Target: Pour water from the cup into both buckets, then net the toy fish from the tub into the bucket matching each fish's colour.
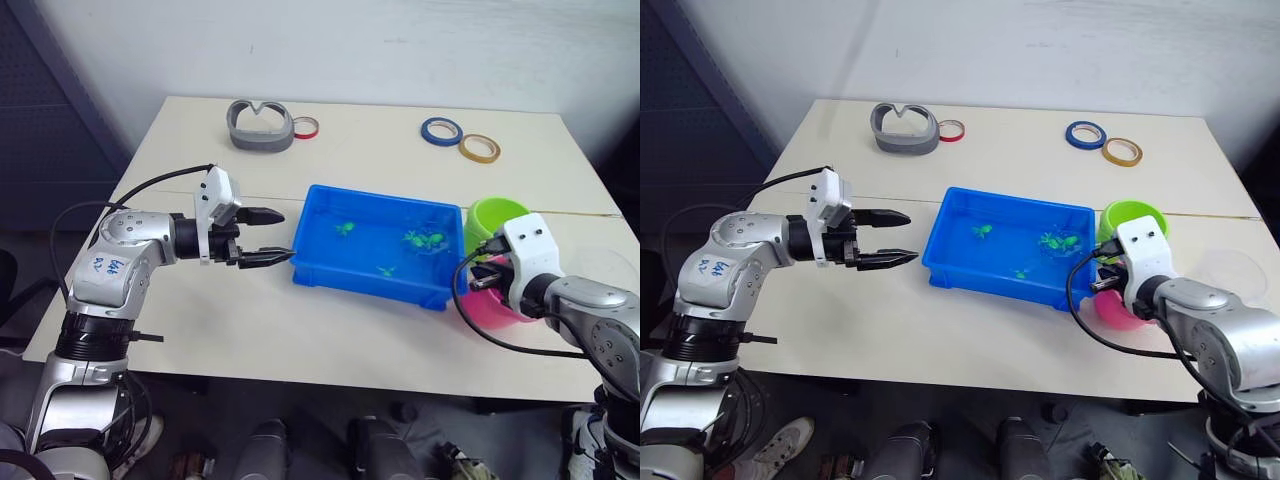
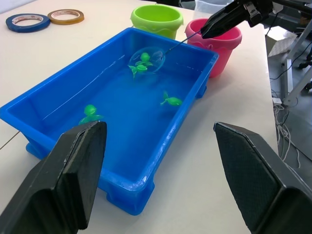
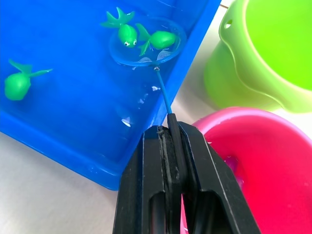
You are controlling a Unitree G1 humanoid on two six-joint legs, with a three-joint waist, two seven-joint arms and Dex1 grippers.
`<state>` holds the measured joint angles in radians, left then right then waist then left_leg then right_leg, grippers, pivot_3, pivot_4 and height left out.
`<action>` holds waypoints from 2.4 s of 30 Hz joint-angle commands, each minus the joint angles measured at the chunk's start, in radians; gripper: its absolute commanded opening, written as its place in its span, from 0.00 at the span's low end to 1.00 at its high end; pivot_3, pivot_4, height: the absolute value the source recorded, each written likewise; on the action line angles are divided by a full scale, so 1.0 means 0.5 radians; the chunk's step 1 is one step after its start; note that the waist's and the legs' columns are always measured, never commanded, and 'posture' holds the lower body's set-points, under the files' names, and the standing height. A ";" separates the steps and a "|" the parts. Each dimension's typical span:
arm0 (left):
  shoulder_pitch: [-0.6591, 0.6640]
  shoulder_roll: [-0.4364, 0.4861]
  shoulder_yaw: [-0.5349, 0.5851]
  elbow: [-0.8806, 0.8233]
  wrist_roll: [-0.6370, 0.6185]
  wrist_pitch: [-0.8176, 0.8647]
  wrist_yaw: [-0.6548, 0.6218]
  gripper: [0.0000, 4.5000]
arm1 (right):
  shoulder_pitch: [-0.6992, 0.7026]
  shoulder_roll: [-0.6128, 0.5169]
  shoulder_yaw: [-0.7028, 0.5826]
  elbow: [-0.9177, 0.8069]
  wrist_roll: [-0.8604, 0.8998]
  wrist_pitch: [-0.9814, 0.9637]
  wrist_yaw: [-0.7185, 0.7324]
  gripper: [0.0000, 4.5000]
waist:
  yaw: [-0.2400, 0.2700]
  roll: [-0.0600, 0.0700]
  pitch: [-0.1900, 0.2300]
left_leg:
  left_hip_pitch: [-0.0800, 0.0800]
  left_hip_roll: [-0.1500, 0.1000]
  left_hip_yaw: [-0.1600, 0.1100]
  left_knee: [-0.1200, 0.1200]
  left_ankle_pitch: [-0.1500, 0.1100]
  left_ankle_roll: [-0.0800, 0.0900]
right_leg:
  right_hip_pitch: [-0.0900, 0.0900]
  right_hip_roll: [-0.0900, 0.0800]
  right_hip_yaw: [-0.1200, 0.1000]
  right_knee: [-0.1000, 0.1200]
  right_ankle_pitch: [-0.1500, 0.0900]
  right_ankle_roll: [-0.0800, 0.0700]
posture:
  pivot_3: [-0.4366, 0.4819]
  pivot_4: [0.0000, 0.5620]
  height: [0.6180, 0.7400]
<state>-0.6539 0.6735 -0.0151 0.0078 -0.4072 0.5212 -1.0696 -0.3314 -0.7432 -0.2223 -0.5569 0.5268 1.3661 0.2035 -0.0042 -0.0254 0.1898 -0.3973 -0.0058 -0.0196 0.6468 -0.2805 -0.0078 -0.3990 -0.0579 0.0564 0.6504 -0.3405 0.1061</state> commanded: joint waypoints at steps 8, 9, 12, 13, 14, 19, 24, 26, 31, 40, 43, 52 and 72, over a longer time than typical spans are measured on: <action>-0.010 -0.003 0.048 -0.066 -0.031 -0.033 0.010 0.85 | 0.149 -0.266 0.224 -0.101 -0.232 -0.279 0.108 0.00 | 0.001 0.000 0.000 | -0.002 0.000 0.000 0.001 0.000 0.000 | 0.000 0.000 0.000 -0.004 0.000 0.000 | 0.48 0.27 1.00; -0.006 -0.002 0.049 -0.070 -0.032 -0.033 0.011 0.85 | 0.153 -0.270 0.217 -0.096 -0.248 -0.296 0.111 0.00 | 0.001 0.000 0.000 | -0.002 0.000 0.000 0.001 0.000 0.000 | 0.000 0.000 0.000 -0.004 0.000 0.000 | 0.48 0.27 1.00; 0.000 -0.001 0.051 -0.075 -0.035 -0.029 0.015 0.85 | 0.150 -0.271 0.185 -0.093 -0.286 -0.346 0.124 0.00 | 0.002 0.000 0.000 | -0.003 0.000 0.000 0.002 0.000 0.000 | 0.000 0.000 0.000 -0.004 0.000 0.000 | 0.48 0.27 1.00; 0.001 -0.002 0.053 -0.075 -0.037 -0.030 0.016 0.85 | 0.152 -0.274 0.173 -0.097 -0.298 -0.361 0.131 0.00 | 0.001 0.000 0.000 | -0.003 0.000 0.000 0.001 0.000 0.000 | 0.000 0.000 0.000 -0.005 0.000 0.000 | 0.48 0.27 1.00; 0.001 -0.002 0.054 -0.076 -0.037 -0.031 0.017 0.85 | 0.154 -0.276 0.166 -0.100 -0.309 -0.371 0.139 0.00 | 0.001 0.000 0.000 | -0.003 0.000 0.000 0.001 0.000 0.000 | 0.000 0.000 0.000 -0.005 0.000 0.000 | 0.48 0.27 1.00; 0.003 -0.005 0.050 -0.075 -0.037 -0.037 0.016 0.85 | 0.192 -0.296 0.143 -0.122 -0.341 -0.405 0.181 0.00 | 0.002 0.000 0.000 | -0.003 0.000 0.000 0.001 0.000 0.000 | 0.000 0.000 0.000 -0.005 0.000 0.000 | 0.48 0.27 1.00; 0.001 -0.009 0.049 -0.072 -0.039 -0.041 0.014 0.85 | 0.193 -0.261 0.023 -0.135 -0.319 -0.437 0.228 0.00 | 0.004 0.000 0.000 | -0.003 0.000 0.000 0.001 0.000 0.000 | 0.000 0.000 0.000 -0.005 0.000 0.000 | 0.48 0.27 1.00; 0.001 -0.011 0.046 -0.070 -0.038 -0.045 0.012 0.85 | 0.196 -0.242 -0.006 -0.131 -0.315 -0.466 0.246 0.00 | 0.004 0.000 0.000 | -0.003 0.000 0.000 0.001 0.000 0.000 | 0.000 0.000 0.000 -0.005 0.000 0.000 | 0.48 0.27 1.00; -0.004 -0.013 0.048 -0.062 -0.041 -0.050 0.005 0.85 | 0.196 -0.127 -0.150 -0.137 -0.202 -0.413 0.317 0.00 | 0.004 0.000 0.000 | -0.003 0.000 0.000 0.001 0.000 0.000 | 0.000 0.001 0.000 -0.005 0.000 0.000 | 0.48 0.27 1.00; -0.022 -0.018 0.050 -0.044 -0.039 -0.062 -0.007 0.85 | 0.408 -0.359 0.055 -0.233 -0.393 -0.768 0.499 0.00 | 0.000 0.000 0.000 | -0.002 0.000 0.001 0.002 0.000 0.000 | 0.000 0.001 0.000 -0.002 0.000 0.000 | 0.48 0.27 1.00; -0.019 -0.019 0.051 -0.047 -0.039 -0.062 -0.007 0.85 | 0.463 -0.456 0.164 -0.228 -0.465 -0.821 0.531 0.00 | 0.000 0.000 0.000 | -0.002 0.000 0.001 0.003 0.000 0.000 | 0.000 0.002 0.000 -0.002 0.000 0.000 | 0.48 0.27 1.00; 0.006 -0.014 0.062 -0.076 -0.047 -0.047 0.005 0.85 | 0.467 -0.572 0.406 -0.142 -0.752 -0.974 0.530 0.00 | 0.001 0.000 0.000 | -0.002 0.000 0.001 0.005 0.000 0.000 | 0.000 0.001 0.000 0.001 0.000 0.000 | 0.48 0.27 1.00; -0.023 -0.059 0.124 -0.032 -0.121 0.004 0.046 0.85 | 0.329 -0.087 -0.144 -0.141 -0.314 -0.494 0.630 0.00 | 0.003 0.000 0.000 | 0.000 0.000 0.000 0.006 0.000 0.000 | 0.000 0.002 0.000 0.007 0.000 0.000 | 0.48 0.27 1.00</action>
<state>-0.6462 0.6470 0.0019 0.0070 -0.4316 0.5156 -1.0591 -0.1634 -0.7984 -0.2427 -0.5905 0.3271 1.0937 0.5097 -0.0027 -0.0254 0.1898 -0.3971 -0.0060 -0.0195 0.6499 -0.2806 -0.0076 -0.3990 -0.0572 0.0564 0.6545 -0.3404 0.1064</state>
